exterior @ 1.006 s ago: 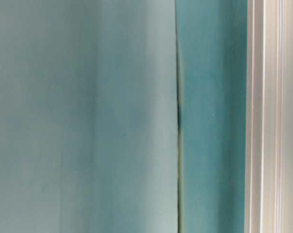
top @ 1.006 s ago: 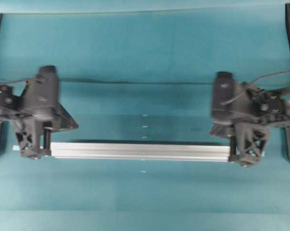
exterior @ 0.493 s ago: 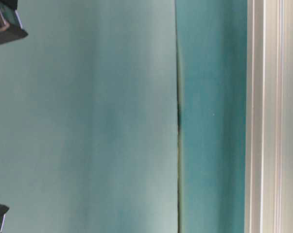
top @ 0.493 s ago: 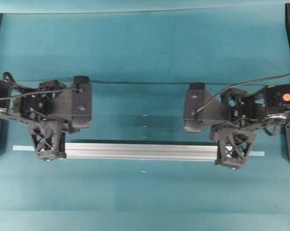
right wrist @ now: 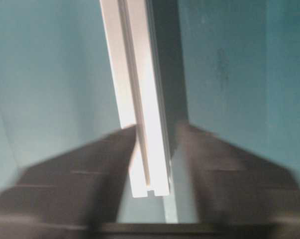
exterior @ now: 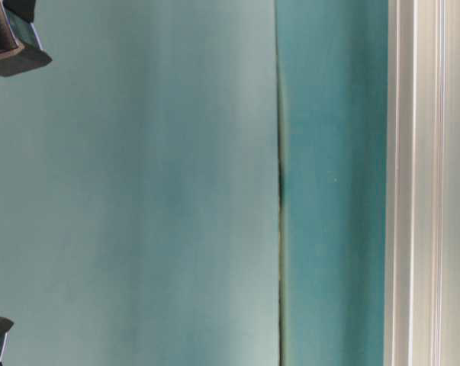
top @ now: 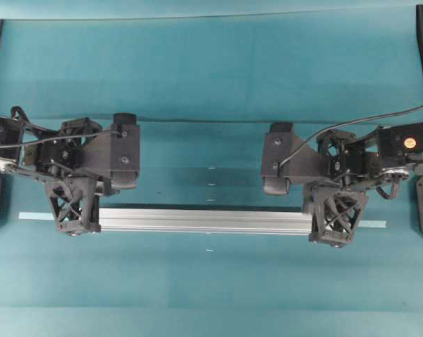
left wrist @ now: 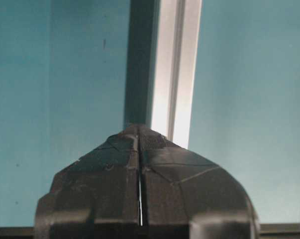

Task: Lift the metal rail with both hands and move it towards you.
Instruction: 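Close both grippers on the silver rail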

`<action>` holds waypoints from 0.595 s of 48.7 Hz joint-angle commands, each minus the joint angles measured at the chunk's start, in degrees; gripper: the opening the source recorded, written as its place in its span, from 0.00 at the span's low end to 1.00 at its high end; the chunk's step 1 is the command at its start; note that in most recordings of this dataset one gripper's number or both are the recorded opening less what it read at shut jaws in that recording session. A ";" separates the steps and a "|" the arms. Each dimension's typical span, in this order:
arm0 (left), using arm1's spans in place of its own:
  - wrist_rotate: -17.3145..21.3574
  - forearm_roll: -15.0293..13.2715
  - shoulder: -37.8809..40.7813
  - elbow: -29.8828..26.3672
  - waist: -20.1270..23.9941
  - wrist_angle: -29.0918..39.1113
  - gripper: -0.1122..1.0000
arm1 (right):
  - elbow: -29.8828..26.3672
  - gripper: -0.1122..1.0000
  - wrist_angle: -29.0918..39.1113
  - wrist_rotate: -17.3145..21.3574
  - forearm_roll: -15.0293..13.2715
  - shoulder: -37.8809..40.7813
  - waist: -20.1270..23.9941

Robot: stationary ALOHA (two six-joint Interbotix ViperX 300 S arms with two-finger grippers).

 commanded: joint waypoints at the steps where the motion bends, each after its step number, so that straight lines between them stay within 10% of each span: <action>1: 0.18 0.18 -0.35 -0.35 -0.26 -0.18 0.18 | 0.18 0.65 -0.79 -0.09 0.18 0.09 0.18; 8: -0.09 0.18 -0.09 0.35 -0.62 -0.35 0.51 | 1.23 0.96 -2.99 -0.44 -0.62 0.18 0.88; 17: -0.18 0.18 1.49 1.14 -2.11 -0.79 0.95 | 2.64 1.00 -4.83 -0.26 -1.93 0.18 2.11; 29: -0.97 0.18 4.31 1.49 -2.55 -3.43 0.98 | 3.08 1.00 -5.54 -0.18 -1.93 0.97 2.46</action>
